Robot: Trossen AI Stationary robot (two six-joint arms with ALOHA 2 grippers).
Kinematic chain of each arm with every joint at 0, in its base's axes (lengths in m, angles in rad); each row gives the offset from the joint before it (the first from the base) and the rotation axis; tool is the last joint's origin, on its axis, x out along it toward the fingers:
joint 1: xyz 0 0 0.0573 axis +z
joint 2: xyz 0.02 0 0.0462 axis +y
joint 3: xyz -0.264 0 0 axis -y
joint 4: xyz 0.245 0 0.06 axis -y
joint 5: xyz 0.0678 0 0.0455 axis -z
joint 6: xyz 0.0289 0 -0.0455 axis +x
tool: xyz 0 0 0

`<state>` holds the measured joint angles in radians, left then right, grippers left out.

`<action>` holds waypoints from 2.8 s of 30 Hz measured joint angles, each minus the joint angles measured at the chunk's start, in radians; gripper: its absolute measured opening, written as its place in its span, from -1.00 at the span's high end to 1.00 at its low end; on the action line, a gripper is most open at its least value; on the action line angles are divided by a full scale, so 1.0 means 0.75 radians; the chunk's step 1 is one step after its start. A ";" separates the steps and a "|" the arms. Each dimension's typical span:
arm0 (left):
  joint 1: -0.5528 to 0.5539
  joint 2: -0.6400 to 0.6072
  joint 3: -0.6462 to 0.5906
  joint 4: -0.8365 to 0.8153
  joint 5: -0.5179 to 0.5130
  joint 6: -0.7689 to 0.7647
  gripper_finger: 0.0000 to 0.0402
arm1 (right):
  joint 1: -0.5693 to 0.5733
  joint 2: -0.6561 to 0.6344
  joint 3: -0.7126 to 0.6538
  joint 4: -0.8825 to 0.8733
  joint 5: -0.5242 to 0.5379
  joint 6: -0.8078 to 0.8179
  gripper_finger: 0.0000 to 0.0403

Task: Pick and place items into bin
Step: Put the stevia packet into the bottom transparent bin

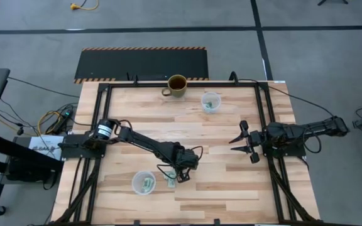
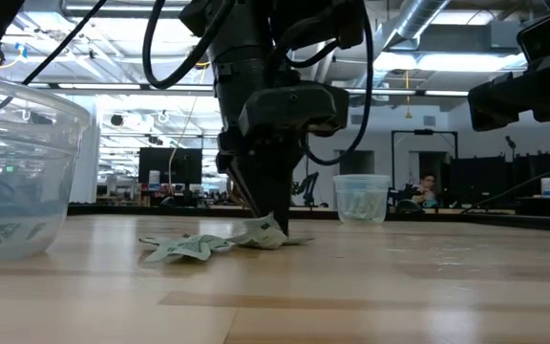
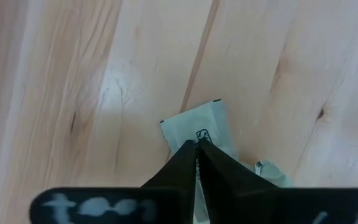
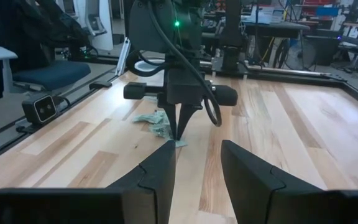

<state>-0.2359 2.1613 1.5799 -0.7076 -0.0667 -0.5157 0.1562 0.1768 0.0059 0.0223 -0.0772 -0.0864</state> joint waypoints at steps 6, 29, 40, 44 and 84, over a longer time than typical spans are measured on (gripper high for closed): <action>0.000 0.002 -0.001 0.022 -0.039 0.046 1.00 | 0.000 0.000 0.000 0.000 0.000 0.000 0.39; 0.023 0.000 0.376 -0.193 -0.197 0.253 1.00 | 0.000 0.000 0.000 0.000 0.000 0.000 0.39; 0.042 0.000 0.372 -0.340 -0.172 0.228 0.65 | 0.000 0.000 0.000 0.000 -0.001 0.000 0.39; 0.042 0.002 0.309 -0.267 -0.115 0.259 0.43 | 0.000 0.000 0.000 -0.001 -0.001 0.000 0.39; 0.058 -0.006 -0.068 0.132 0.061 0.219 0.38 | 0.000 0.000 0.000 0.000 -0.001 0.000 0.39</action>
<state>-0.1923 2.1565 1.5292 -0.6086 -0.0210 -0.3511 0.1562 0.1768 0.0059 0.0223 -0.0776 -0.0864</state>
